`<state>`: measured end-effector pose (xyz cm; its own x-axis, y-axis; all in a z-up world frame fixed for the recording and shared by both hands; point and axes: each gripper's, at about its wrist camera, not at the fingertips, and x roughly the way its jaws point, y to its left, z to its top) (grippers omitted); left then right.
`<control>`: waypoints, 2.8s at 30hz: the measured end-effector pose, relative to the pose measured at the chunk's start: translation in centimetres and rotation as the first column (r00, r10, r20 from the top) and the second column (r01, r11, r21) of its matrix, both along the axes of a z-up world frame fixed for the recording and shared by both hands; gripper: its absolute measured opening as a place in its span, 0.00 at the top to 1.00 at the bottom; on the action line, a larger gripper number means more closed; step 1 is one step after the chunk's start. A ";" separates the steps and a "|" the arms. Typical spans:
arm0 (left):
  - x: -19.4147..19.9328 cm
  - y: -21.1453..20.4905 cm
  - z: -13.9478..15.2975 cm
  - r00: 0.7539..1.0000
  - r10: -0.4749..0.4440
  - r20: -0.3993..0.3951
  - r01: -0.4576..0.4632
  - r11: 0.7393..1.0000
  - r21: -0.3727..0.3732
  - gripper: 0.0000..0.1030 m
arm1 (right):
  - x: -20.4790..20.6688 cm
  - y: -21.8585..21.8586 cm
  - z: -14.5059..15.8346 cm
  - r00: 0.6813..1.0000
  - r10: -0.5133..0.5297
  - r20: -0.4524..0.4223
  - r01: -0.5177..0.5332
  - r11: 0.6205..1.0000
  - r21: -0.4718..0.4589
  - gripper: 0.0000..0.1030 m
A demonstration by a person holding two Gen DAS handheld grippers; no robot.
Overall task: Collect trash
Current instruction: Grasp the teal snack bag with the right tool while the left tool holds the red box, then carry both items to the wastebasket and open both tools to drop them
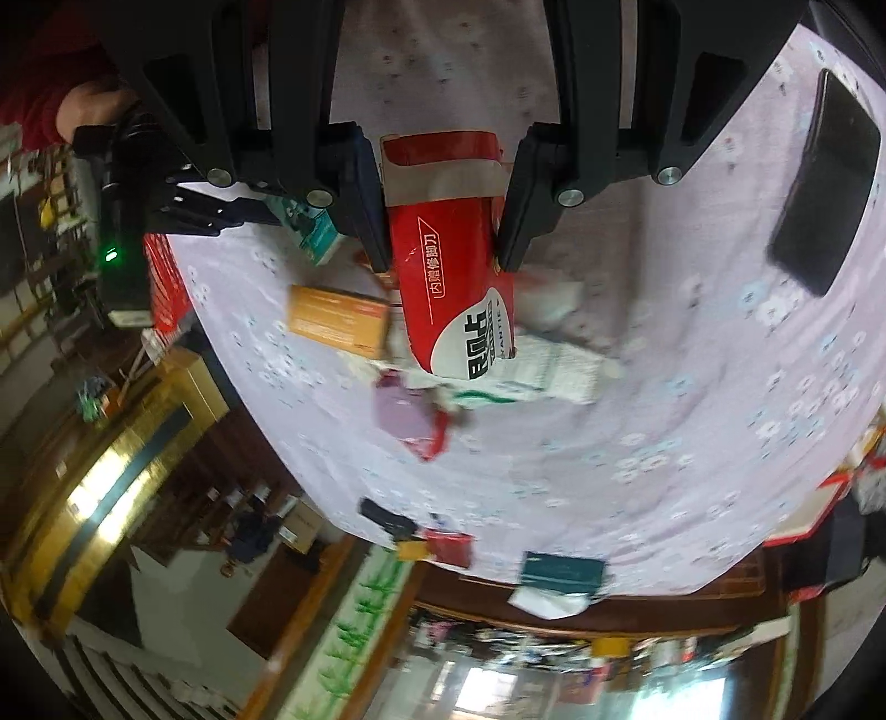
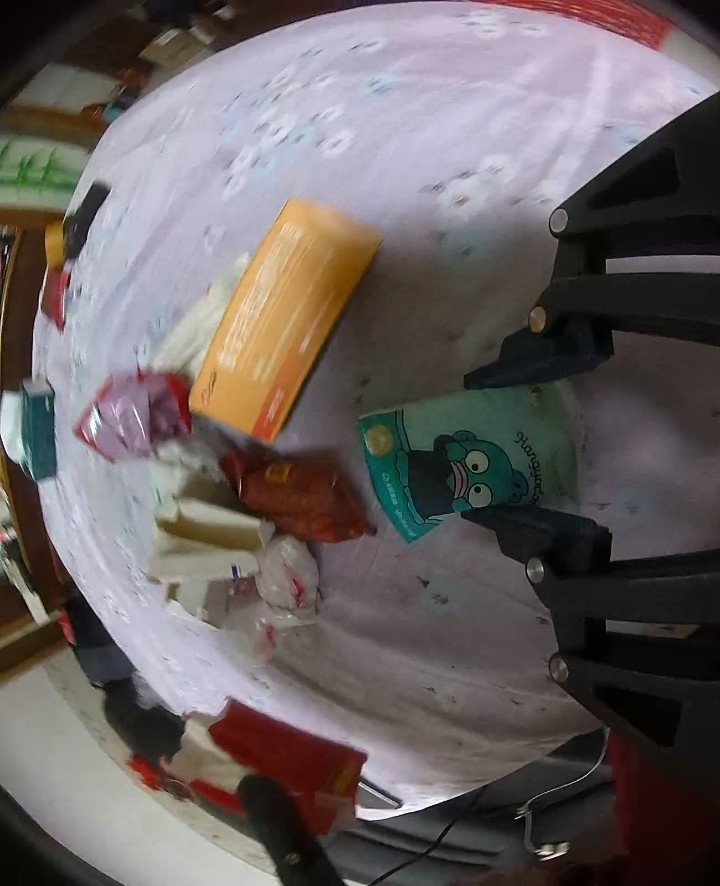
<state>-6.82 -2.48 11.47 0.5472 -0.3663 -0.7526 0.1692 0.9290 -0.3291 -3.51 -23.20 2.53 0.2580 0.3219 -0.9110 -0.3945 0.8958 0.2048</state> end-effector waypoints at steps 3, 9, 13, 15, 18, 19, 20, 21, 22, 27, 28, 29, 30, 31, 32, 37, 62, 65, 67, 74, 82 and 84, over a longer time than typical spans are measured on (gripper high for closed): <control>0.3 -2.8 0.4 0.998 -0.060 0.016 0.059 0.998 0.024 0.64 | -0.9 -2.5 1.4 0.997 -0.068 0.026 0.067 0.997 0.049 0.62; 1.0 -7.9 1.3 0.988 -0.145 0.059 0.139 0.986 0.092 0.64 | -2.5 -7.5 5.0 0.966 -0.231 0.112 0.219 0.969 0.116 0.62; 1.7 -11.1 1.9 0.979 -0.190 0.077 0.180 0.976 0.123 0.64 | -3.5 -10.2 6.9 0.934 -0.331 0.136 0.310 0.938 0.155 0.62; 1.8 -12.4 2.3 0.972 -0.215 0.097 0.200 0.968 0.151 0.64 | -4.3 -11.3 8.2 0.918 -0.368 0.150 0.341 0.923 0.177 0.61; 1.7 -14.7 2.9 0.956 -0.266 0.126 0.240 0.953 0.187 0.64 | -5.0 -12.1 9.8 0.891 -0.406 0.204 0.375 0.911 0.172 0.61; 1.6 -15.2 3.1 0.951 -0.278 0.132 0.250 0.948 0.195 0.63 | -5.4 -12.4 10.2 0.882 -0.417 0.217 0.387 0.906 0.170 0.61; 1.6 -15.8 3.3 0.947 -0.290 0.138 0.260 0.944 0.202 0.63 | -5.7 -12.8 10.5 0.874 -0.431 0.223 0.399 0.900 0.172 0.61; 1.6 -16.3 3.5 0.943 -0.301 0.145 0.268 0.940 0.208 0.63 | -5.8 -13.0 10.7 0.870 -0.438 0.226 0.407 0.897 0.173 0.61; 1.7 -16.9 3.7 0.937 -0.315 0.150 0.280 0.936 0.213 0.63 | -6.0 -13.4 10.9 0.863 -0.449 0.230 0.418 0.892 0.173 0.61; 1.7 -18.7 4.0 0.922 -0.354 0.160 0.313 0.921 0.233 0.63 | -6.9 -15.4 11.4 0.836 -0.498 0.230 0.463 0.866 0.189 0.61; 1.7 -19.1 4.0 0.917 -0.364 0.160 0.322 0.916 0.238 0.63 | -7.2 -15.7 11.5 0.833 -0.503 0.229 0.468 0.862 0.192 0.61; 1.6 -19.5 4.0 0.915 -0.370 0.161 0.327 0.914 0.241 0.63 | -7.2 -15.9 11.5 0.831 -0.508 0.226 0.472 0.859 0.197 0.61; 1.6 -19.6 4.0 0.913 -0.375 0.162 0.332 0.912 0.243 0.63 | -7.4 -16.2 11.6 0.827 -0.515 0.226 0.478 0.855 0.201 0.61; 1.6 -20.0 4.1 0.909 -0.384 0.161 0.340 0.908 0.246 0.63 | -7.5 -16.5 11.7 0.821 -0.523 0.228 0.485 0.851 0.202 0.61; 1.6 -20.3 4.1 0.905 -0.392 0.162 0.347 0.904 0.249 0.63 | -7.7 -16.8 11.8 0.817 -0.530 0.229 0.492 0.846 0.205 0.61; 1.4 -21.9 4.4 0.891 -0.420 0.171 0.370 0.892 0.260 0.63 | -8.0 -18.3 12.0 0.796 -0.560 0.230 0.518 0.827 0.219 0.61; 1.3 -30.1 5.7 0.822 -0.538 0.185 0.488 0.834 0.258 0.63 | -10.2 -26.1 13.1 0.683 -0.698 0.217 0.643 0.715 0.274 0.61; 1.2 -31.5 5.8 0.808 -0.560 0.181 0.518 0.823 0.234 0.63 | -10.7 -27.9 13.2 0.651 -0.730 0.210 0.675 0.683 0.279 0.61; 1.1 -32.6 5.8 0.797 -0.578 0.174 0.540 0.812 0.221 0.63 | -11.1 -28.9 13.3 0.628 -0.750 0.207 0.696 0.660 0.281 0.61; 1.5 -36.8 5.4 0.764 -0.633 0.128 0.617 0.773 0.146 0.62 | -12.5 -33.5 12.7 0.542 -0.822 0.174 0.771 0.569 0.286 0.61; 3.0 -43.0 3.8 0.745 -0.661 0.087 0.653 0.750 0.103 0.61 | -11.8 -38.4 11.0 0.486 -0.865 0.125 0.818 0.501 0.284 0.60; 3.4 -44.3 3.4 0.747 -0.660 0.078 0.653 0.751 0.100 0.61 | -11.3 -39.6 10.5 0.476 -0.873 0.109 0.824 0.486 0.291 0.59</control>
